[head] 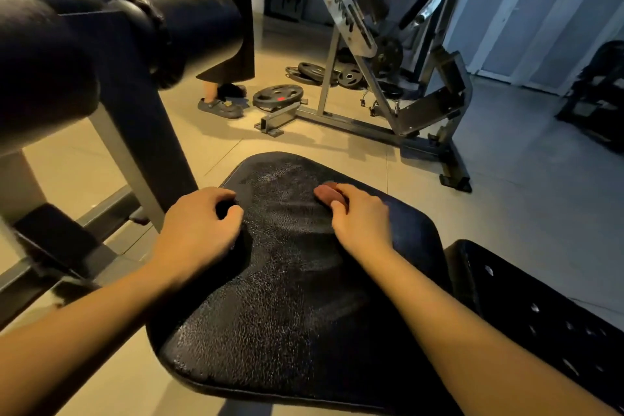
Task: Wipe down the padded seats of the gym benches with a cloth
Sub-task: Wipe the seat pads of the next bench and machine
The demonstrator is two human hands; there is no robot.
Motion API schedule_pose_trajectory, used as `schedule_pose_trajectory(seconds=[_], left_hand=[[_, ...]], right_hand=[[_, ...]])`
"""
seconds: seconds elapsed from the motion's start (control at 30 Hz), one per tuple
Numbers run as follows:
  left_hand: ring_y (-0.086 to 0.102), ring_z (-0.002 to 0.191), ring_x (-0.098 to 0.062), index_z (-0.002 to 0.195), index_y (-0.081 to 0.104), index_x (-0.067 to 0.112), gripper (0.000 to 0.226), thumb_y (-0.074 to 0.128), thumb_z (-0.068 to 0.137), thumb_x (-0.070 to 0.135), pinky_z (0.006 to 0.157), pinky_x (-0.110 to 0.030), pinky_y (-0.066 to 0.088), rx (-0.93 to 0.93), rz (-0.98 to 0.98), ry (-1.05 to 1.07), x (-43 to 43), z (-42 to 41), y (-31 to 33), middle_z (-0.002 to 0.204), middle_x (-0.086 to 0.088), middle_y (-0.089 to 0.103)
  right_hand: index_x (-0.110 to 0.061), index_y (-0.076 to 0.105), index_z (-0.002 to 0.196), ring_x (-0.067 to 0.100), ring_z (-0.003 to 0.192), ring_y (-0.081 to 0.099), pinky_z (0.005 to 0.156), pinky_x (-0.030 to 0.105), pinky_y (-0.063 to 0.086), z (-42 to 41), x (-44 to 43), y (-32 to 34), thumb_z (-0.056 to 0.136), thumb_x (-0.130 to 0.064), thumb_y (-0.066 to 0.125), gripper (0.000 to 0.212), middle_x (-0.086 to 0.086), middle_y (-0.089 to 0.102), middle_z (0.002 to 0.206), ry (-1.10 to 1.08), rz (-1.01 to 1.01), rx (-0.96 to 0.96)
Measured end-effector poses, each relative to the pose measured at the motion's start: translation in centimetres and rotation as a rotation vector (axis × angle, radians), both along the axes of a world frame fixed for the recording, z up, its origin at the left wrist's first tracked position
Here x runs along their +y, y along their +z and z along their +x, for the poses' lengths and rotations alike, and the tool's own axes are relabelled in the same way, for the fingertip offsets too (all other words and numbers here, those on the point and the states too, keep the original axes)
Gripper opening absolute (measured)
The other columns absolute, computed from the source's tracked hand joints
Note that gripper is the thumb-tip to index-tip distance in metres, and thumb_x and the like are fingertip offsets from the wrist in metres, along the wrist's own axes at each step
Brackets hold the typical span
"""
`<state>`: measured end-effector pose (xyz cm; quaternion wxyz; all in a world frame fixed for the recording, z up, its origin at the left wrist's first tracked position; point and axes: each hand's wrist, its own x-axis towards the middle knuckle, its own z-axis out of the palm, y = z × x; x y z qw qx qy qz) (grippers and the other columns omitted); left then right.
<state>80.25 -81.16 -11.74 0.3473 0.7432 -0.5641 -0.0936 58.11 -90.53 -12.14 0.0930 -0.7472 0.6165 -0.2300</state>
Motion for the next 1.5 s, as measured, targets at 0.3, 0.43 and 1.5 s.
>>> schedule_pose_trajectory(seconds=[0.3, 0.43, 1.5], left_hand=[[0.064, 0.103, -0.025, 0.105, 0.076, 0.020, 0.024, 0.055, 0.094, 0.018, 0.088, -0.040, 0.050, 0.029, -0.012, 0.018, 0.2, -0.2, 0.4, 0.112, 0.000, 0.074], [0.063, 0.098, -0.023, 0.099, 0.075, 0.022, 0.022, 0.054, 0.093, 0.017, 0.086, -0.039, 0.051, 0.050, -0.009, 0.010, 0.2, -0.1, 0.3, 0.107, 0.001, 0.074], [0.063, 0.101, -0.014, 0.104, 0.076, 0.026, 0.032, 0.049, 0.088, 0.032, 0.090, -0.035, 0.050, 0.110, -0.076, 0.048, -0.2, 0.3, -0.5, 0.108, 0.010, 0.073]], right_hand=[[-0.023, 0.071, 0.116, 0.029, 0.110, 0.063, 0.090, 0.042, 0.049, 6.4, -0.9, 1.2, 0.107, -0.043, 0.042, 0.037, 0.004, 0.071, 0.117, 0.251, -0.045, 0.315], [-0.027, 0.071, 0.118, 0.027, 0.105, 0.064, 0.092, 0.043, 0.050, -2.7, -1.7, -0.1, 0.106, -0.045, 0.044, 0.035, 0.002, 0.072, 0.114, -0.022, -0.029, 0.202], [-0.037, 0.074, 0.118, 0.021, 0.116, 0.064, 0.104, 0.037, 0.048, 3.2, -8.8, 0.8, 0.102, -0.026, 0.053, 0.028, -0.006, 0.073, 0.123, 0.174, -0.051, 0.060]])
